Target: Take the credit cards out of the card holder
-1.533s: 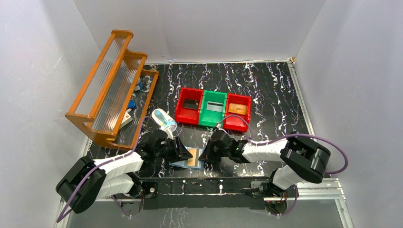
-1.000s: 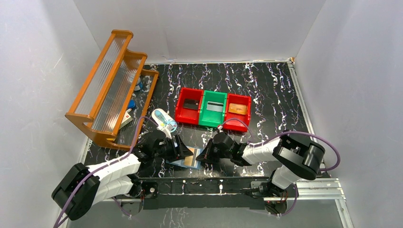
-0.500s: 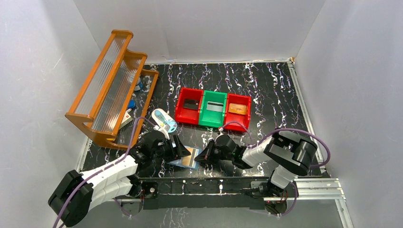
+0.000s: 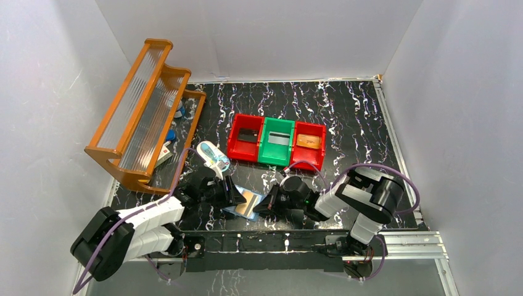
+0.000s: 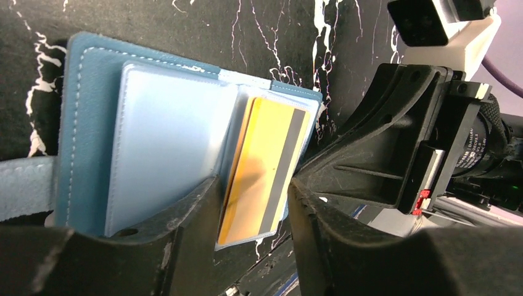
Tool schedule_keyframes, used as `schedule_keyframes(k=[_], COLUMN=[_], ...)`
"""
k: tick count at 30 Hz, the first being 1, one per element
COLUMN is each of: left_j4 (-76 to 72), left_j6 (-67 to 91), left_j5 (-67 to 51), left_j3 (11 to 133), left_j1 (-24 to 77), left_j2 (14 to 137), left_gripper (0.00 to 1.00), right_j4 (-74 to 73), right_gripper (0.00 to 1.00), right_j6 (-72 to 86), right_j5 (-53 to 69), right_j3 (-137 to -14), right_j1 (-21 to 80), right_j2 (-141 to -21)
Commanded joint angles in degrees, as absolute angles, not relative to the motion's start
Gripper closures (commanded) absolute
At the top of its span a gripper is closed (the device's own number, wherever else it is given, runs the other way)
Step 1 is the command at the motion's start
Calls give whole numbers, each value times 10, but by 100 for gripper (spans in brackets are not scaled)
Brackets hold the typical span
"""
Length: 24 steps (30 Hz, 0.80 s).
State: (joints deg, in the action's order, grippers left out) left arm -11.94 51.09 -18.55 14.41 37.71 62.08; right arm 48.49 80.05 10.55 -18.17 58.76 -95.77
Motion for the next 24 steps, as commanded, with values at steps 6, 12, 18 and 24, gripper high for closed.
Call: schedule_keyframes(k=[6,12,18,24], left_j4=[-111,-100,-119,-108], left_j6=[528,520,513,519], left_j5=[-248,-258,-300,-283], left_j3=[118,122,120,119], left_j1=[390,390,390,390], left_j2=[602,570,575,568], left_gripper=[66,78,93,100], right_j4=[353,301,256,204], right_gripper=[100,100,100,100], right_j6=[773,757,738,715], right_j5=[85,73,64,53], right_j3=[-161,-179,-214,-241], right_j1=[586,581,578,577], right_j2=[-1008,-980,-956,-934])
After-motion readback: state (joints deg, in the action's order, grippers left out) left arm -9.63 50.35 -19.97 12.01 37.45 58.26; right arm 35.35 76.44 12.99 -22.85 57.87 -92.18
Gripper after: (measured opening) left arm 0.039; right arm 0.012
